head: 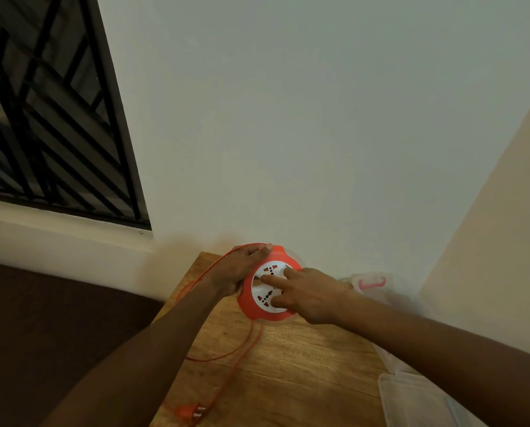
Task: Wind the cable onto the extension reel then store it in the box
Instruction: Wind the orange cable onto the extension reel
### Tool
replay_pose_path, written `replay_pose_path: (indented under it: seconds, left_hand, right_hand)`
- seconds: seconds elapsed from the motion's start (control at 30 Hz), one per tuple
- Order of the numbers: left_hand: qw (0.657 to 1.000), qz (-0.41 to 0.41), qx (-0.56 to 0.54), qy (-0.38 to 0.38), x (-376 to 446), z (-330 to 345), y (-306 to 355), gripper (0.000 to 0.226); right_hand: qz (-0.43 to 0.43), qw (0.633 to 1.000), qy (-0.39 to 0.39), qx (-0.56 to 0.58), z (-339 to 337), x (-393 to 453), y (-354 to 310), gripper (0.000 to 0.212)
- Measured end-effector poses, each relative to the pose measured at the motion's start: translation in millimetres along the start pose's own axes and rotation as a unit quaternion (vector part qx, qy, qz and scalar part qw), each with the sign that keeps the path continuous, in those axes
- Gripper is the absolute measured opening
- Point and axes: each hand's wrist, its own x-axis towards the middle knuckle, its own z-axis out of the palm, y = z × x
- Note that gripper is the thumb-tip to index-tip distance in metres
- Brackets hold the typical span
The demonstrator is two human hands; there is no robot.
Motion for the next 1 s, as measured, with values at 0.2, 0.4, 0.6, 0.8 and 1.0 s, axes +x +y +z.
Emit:
replay_pose_path:
  seconds: [0.2,0.4,0.6,0.8,1.0]
  left_hand:
    - [0.999,-0.025,0.014,-0.033,-1.9,2.6,-8.1,0.055]
    - [0.998,-0.027,0.014,-0.053,-4.4,17.3,-13.5,0.055]
    - [0.998,-0.044,-0.028,0.025,-2.5,17.7,-32.7,0.037]
    - [0.999,-0.03,-0.031,0.022,-5.7,15.8,-37.0,0.042]
    - [0.998,-0.043,-0.04,0.008,-13.1,6.5,-49.6,0.042]
  right_hand:
    - [-0.043,0.996,-0.066,-0.043,-7.1,-2.8,-2.5,0.061]
    - [0.005,0.987,-0.127,-0.098,9.3,-0.5,-32.3,0.07]
    - [0.232,0.949,-0.105,0.185,12.4,5.7,-38.0,0.097]
    - [0.281,0.918,-0.094,0.263,23.9,6.1,-51.3,0.1]
    - [0.092,0.994,0.005,0.05,28.7,-10.1,-43.7,0.069]
